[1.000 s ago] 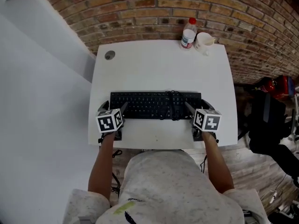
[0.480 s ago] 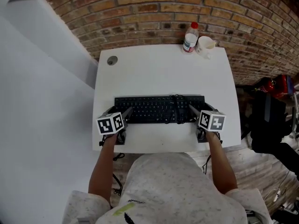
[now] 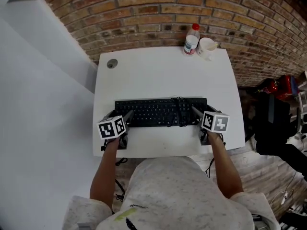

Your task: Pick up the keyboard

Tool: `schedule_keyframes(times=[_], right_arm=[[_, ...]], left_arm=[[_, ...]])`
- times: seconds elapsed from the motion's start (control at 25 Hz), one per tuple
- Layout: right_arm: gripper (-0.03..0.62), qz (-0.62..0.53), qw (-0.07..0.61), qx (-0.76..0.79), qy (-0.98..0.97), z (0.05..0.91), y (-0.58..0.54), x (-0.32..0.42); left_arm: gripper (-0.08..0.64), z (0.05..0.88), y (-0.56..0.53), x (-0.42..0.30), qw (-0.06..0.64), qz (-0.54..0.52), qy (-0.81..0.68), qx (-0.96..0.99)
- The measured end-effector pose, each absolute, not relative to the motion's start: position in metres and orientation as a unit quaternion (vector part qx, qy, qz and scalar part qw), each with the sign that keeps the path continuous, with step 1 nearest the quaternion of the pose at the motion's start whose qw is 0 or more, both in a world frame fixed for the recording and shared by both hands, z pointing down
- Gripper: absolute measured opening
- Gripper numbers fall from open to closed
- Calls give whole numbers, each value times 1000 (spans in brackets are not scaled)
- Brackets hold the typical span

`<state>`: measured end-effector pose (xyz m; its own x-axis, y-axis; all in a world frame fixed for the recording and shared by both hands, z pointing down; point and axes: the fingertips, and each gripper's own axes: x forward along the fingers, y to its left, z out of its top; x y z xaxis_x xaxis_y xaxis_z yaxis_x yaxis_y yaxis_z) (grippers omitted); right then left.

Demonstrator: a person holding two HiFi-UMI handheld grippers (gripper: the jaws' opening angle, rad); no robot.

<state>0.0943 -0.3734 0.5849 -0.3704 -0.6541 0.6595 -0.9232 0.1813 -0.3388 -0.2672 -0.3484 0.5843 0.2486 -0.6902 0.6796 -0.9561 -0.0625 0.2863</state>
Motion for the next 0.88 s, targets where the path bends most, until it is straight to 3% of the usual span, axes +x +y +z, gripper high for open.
schedule_keyframes(times=[0.4,0.88], right_arm=[[368,346,158,538,-752,563,-371,98],[371,259,110,548,-787,467,-390,91]], left_arm=[[397,554,-354,-263,316,172,-588,725],[399,467,-369,-267,247,99,-604,751]])
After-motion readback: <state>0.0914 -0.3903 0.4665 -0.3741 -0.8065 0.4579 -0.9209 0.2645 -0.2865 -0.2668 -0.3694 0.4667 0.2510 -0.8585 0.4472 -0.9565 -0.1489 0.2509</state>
